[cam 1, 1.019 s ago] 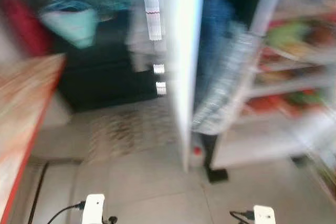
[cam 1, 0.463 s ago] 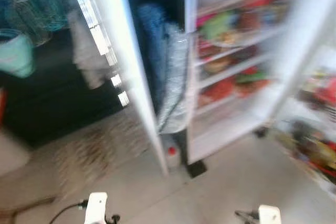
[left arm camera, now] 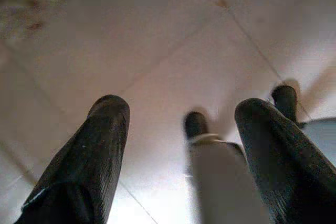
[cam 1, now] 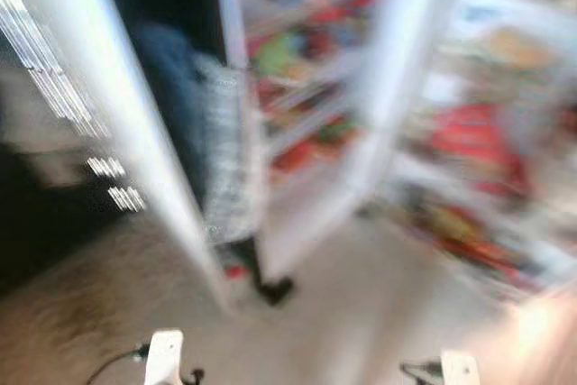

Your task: Restocking fridge

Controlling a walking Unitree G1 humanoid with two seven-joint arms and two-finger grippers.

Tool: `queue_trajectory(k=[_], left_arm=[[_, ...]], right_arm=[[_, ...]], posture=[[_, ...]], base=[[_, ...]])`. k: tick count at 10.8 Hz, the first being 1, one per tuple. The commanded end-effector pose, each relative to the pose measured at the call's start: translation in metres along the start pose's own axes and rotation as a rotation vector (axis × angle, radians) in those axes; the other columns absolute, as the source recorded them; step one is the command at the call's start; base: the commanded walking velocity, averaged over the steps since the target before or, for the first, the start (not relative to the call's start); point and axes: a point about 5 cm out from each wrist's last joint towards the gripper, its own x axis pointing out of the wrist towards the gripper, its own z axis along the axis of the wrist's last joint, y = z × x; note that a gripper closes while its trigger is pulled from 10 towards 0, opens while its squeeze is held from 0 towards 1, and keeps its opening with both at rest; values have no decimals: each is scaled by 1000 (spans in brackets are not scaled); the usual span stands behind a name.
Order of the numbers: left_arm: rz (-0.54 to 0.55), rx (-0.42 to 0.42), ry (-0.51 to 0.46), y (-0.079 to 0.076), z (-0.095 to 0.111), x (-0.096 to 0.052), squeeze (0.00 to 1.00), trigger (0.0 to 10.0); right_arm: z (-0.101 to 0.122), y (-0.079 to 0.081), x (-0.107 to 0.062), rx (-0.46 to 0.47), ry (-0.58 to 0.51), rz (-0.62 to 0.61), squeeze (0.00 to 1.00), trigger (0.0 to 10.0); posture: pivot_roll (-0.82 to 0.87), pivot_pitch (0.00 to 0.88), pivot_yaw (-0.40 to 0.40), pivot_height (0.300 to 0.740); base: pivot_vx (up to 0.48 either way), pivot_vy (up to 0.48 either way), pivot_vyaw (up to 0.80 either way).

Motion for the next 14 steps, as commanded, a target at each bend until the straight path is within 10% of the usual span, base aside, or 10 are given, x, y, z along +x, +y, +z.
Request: queue_trajectory(k=[1, 8, 11, 14], left_arm=[[12, -17, 15, 0, -4, 0, 0, 10000], [-9, 53, 33, 6, -4, -1, 0, 10000], [-15, 76, 32, 8, -4, -1, 0, 10000], [-10, 76, 30, 9, -3, -1, 0, 10000]], right_arm=[[-1, -1, 0, -11, 12, 6, 0, 10000], [-3, 5, -1, 57, -8, -21, 0, 10000], [-4, -1, -6, 187, -93, -230, 0, 10000], [71, -77, -15, 250, -476, -520, 0, 10000]], posture=[[-147, 59, 36, 740], [-204, 42, 98, 740], [-229, 32, 108, 740], [-246, 56, 113, 740]], base=[[0, 0, -788], [0, 0, -225], [0, 0, 0], [0, 0, 0]])
